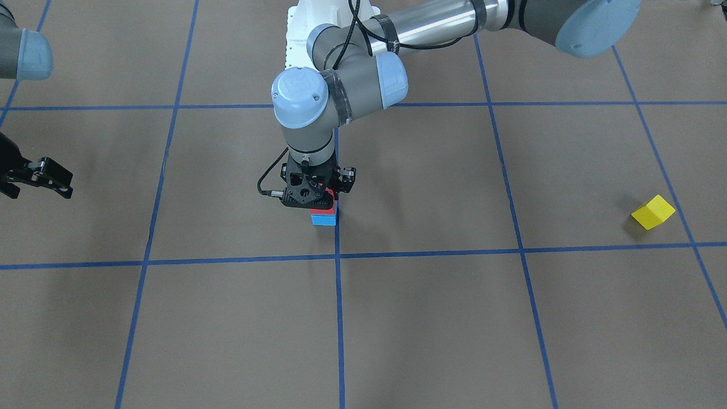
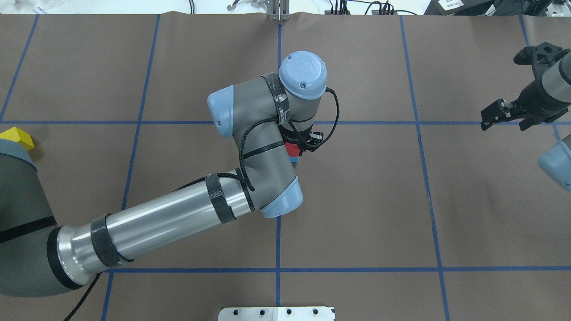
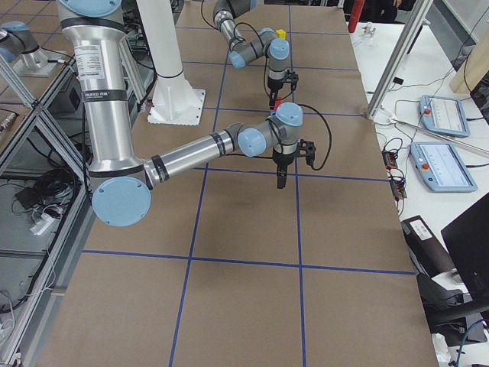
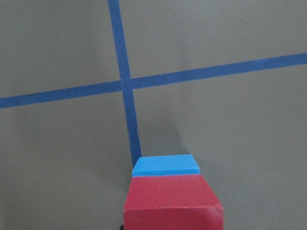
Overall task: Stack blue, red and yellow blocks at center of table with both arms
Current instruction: 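Align and lower the red cube onto the light-blue cube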
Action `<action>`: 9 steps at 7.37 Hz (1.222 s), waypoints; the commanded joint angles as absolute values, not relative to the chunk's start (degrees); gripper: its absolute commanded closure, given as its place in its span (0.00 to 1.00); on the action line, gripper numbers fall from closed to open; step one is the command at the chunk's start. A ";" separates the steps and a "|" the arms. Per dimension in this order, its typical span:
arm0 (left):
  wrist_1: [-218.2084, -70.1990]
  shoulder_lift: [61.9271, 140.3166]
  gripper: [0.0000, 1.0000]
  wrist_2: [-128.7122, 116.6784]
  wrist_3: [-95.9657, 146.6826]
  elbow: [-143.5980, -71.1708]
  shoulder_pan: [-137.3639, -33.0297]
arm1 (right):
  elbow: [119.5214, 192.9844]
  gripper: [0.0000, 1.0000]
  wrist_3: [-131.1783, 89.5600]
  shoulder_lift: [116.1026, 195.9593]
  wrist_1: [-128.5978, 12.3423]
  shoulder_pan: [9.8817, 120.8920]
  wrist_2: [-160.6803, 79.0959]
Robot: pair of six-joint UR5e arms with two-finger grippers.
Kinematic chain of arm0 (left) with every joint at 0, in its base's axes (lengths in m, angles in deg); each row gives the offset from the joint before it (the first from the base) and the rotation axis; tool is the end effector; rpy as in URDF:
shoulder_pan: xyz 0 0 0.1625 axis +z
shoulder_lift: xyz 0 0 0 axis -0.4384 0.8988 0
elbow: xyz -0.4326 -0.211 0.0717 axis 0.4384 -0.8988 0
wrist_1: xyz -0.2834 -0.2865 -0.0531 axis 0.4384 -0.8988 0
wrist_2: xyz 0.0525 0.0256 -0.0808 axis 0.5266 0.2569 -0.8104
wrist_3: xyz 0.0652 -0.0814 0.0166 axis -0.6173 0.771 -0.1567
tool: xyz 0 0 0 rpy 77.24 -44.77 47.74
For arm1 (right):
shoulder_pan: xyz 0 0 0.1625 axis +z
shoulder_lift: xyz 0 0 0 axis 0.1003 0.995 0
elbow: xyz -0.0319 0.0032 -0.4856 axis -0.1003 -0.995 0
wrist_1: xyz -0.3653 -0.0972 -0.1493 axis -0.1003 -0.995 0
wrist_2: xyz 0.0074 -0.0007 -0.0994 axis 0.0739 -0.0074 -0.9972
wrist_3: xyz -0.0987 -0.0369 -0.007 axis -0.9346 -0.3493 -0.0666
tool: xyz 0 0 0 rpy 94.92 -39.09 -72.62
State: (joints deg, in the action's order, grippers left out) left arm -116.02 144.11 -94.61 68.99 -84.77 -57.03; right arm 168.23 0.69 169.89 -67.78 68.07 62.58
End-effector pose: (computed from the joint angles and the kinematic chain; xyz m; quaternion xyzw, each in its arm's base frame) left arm 0.6887 -0.5273 0.1492 0.0303 0.3666 0.0633 0.9277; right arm -0.1872 -0.5089 0.5425 0.0060 -0.3670 0.0165 0.9301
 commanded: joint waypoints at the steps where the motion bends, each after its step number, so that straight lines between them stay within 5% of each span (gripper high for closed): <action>1: -116.08 144.11 1.00 -94.61 68.99 -84.71 -57.03 | 168.20 0.00 0.66 169.90 -67.78 68.07 62.57; 2: -116.08 144.11 1.00 -94.61 68.99 -84.71 -57.03 | 168.20 0.00 0.75 169.90 -67.86 68.07 62.57; 4: -116.08 144.11 0.05 -94.61 68.99 -84.53 -56.94 | 168.20 0.00 0.75 169.90 -67.78 68.07 62.57; 9: -115.12 144.11 0.00 -96.35 68.99 -89.68 -58.51 | 168.20 0.00 0.66 169.90 -67.78 68.07 62.57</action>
State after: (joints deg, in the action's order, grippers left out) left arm -116.01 144.20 -95.06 68.99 -86.35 -57.49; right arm 168.20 0.73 169.89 -67.78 68.07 62.57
